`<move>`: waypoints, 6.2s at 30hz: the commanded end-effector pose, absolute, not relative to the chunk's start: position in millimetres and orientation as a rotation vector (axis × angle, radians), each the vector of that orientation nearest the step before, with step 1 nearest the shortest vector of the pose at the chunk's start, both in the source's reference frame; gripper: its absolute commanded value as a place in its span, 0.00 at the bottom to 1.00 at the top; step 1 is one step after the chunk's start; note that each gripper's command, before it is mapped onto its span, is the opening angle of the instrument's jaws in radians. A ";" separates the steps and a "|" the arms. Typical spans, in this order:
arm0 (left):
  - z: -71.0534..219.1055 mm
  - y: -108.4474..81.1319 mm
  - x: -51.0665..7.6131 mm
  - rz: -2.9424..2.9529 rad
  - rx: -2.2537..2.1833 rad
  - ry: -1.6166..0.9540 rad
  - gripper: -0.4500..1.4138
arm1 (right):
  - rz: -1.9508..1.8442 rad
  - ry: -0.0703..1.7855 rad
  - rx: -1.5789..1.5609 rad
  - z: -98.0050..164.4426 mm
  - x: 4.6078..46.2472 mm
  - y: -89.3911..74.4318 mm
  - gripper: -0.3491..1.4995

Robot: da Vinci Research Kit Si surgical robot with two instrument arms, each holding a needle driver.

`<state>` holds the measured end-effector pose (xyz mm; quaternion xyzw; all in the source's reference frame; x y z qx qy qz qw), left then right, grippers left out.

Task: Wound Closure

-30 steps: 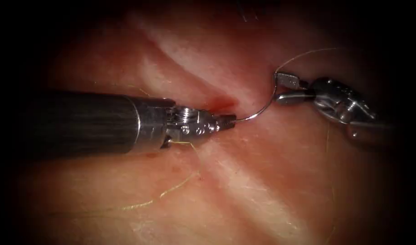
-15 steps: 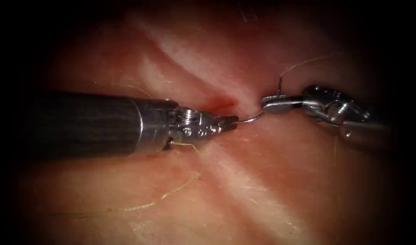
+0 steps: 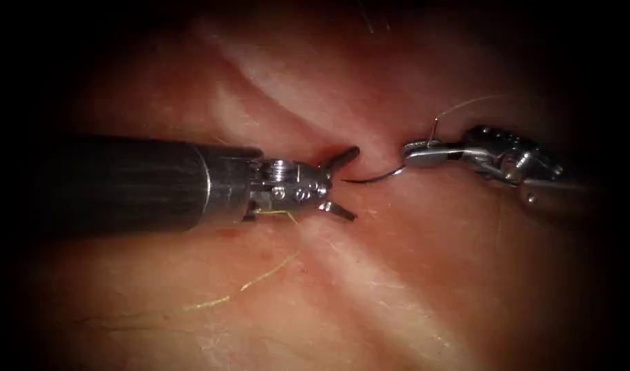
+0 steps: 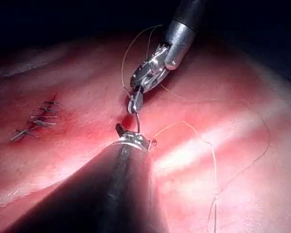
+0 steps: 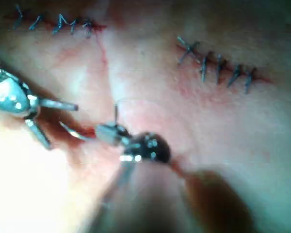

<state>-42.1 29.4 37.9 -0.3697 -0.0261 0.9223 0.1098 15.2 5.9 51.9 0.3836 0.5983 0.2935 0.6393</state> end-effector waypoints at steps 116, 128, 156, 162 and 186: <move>41.6 33.7 -41.2 1.923 -1.402 -0.607 0.00 | 0.688 1.607 -0.203 44.0 23.5 2.0 0.50; 41.2 33.6 -41.2 1.921 -1.399 -0.606 0.00 | 0.644 1.599 -0.213 45.3 22.6 2.1 0.00; 38.2 27.2 -43.0 2.309 -0.972 -0.605 0.88 | -0.192 1.582 -0.145 49.5 21.0 9.3 0.00; 41.6 24.7 -43.2 2.411 -0.847 -0.587 0.74 | -0.267 1.626 -0.161 49.9 23.0 9.1 0.00; 45.8 23.4 -41.8 2.480 -0.780 -0.587 0.62 | -0.307 1.633 -0.254 54.0 26.6 9.1 0.00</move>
